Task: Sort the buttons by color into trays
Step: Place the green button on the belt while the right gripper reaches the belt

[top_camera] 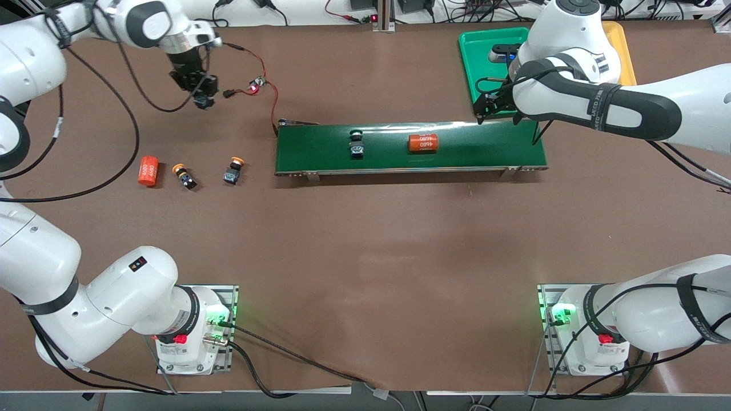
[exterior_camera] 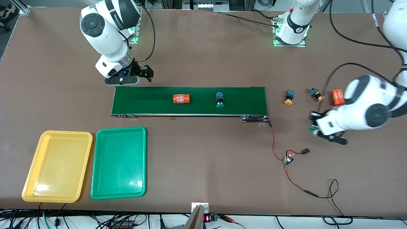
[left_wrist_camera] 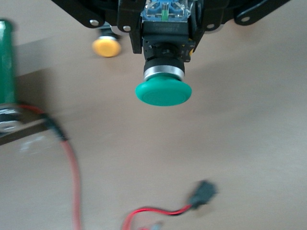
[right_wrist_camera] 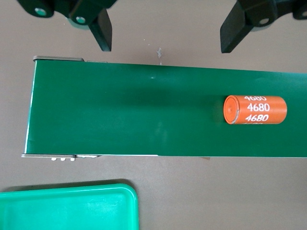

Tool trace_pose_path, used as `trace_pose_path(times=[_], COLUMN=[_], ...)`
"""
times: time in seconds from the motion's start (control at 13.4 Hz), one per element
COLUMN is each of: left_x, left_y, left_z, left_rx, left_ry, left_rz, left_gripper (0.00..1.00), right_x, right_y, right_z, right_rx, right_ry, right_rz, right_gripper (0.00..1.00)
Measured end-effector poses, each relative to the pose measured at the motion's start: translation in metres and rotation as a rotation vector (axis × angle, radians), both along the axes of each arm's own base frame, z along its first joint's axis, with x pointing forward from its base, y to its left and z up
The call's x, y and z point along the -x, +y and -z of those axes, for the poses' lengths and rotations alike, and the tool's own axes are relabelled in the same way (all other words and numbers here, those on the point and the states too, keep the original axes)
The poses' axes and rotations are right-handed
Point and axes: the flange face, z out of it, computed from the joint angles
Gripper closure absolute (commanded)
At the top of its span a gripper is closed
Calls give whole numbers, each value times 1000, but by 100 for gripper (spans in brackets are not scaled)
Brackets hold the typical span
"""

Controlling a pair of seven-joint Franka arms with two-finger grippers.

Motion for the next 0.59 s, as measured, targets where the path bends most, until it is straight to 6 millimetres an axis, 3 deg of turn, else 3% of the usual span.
trace_pose_path(times=[0.3,0.59], left_x=[28,85], left_y=[-126,-239], left_z=[-12,9], left_rx=[-42,-91], left_ry=[7,3], left_rz=[-74,-152], left_gripper=[71,71], right_x=[-1,-1], right_y=[0,0], right_z=[-1,-2], right_rx=[-1,-2], right_ry=[-3,-3], right_rz=[0,0], right_gripper=[0,0])
